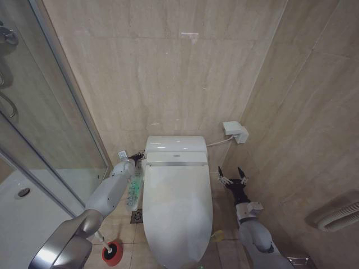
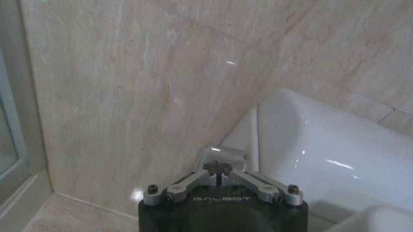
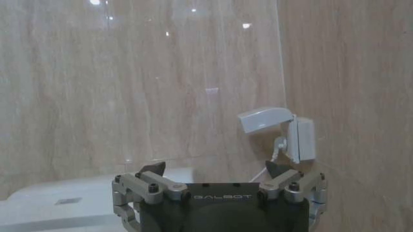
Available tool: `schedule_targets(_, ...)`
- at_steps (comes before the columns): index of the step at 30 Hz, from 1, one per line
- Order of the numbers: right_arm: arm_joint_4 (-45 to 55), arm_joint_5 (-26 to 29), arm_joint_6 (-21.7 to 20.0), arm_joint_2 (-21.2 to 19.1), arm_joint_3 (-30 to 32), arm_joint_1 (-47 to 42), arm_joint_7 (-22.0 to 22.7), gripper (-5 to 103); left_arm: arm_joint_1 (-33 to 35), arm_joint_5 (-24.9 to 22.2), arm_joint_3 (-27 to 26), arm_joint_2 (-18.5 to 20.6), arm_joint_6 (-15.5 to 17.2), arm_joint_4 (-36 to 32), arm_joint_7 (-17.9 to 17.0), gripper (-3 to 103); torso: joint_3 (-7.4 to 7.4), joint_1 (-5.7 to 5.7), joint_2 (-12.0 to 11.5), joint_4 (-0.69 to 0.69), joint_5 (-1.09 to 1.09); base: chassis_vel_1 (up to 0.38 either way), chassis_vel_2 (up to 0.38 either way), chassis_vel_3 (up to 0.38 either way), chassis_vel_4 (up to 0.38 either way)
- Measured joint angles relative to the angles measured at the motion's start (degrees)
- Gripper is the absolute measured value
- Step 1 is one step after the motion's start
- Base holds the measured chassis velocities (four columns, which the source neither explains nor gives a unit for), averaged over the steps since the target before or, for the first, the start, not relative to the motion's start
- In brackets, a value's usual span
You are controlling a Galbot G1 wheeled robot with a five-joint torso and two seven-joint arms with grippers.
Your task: Open the toilet lid, clean the toilet bowl with a toilet brush, close the toilet lid, and flush.
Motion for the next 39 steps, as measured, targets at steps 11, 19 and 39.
schedule_targets(11,0.0,0.0,0.0,0.0,0.0,0.0,0.0,100,0.1,0.0,-0.2,0.1,1.7,0.4,1.2,0,0.0,0.01,0.0,-0.07,-0.02,0.0,0.0,0.0,0.0)
schedule_targets(19,0.0,0.0,0.0,0.0,0.0,0.0,0.0,100,0.0,-0.1,-0.1,0.6,1.8,0.4,1.4,0,0.01,0.01,0.0,-0.06,-0.03,0.0,0.0,0.0,0.0)
schedule_targets(39,0.0,0.0,0.0,0.0,0.0,0.0,0.0,100,-1.3,-0.3,-0.3,1.3,1.9,1.5,0.9,0,0.02,0.03,0.0,-0.04,-0.03,0.0,0.0,0.0,0.0)
